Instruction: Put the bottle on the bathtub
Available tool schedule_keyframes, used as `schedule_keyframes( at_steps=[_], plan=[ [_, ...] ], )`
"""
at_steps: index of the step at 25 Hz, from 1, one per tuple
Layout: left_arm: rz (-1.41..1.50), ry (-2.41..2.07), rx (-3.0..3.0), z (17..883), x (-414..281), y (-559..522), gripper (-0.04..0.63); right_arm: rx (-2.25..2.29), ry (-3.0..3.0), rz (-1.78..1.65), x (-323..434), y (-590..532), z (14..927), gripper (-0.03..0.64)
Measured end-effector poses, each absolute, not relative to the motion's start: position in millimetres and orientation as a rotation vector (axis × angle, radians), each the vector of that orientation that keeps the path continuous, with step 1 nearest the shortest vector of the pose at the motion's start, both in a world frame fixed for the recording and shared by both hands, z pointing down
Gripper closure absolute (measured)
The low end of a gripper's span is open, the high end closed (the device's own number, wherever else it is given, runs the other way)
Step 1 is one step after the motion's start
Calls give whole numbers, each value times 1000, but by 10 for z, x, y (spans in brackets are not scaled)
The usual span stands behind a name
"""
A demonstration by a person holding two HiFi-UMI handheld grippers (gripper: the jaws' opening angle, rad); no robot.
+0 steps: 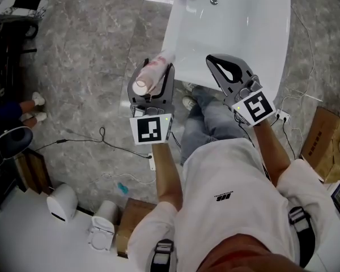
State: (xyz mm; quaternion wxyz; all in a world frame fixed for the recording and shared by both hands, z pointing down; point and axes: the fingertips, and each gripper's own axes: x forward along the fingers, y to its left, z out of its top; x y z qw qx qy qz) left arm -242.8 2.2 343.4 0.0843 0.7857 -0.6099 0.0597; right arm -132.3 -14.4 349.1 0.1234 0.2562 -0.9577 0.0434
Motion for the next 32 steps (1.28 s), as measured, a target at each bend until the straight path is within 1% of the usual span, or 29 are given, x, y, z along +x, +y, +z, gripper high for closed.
schedule_keyframes(
  at_steps=[32],
  plan=[
    [359, -1635, 2350, 5352, -2390, -1866, 365, 918, -2712, 297, -1434, -1765, 5221, 621]
  ],
)
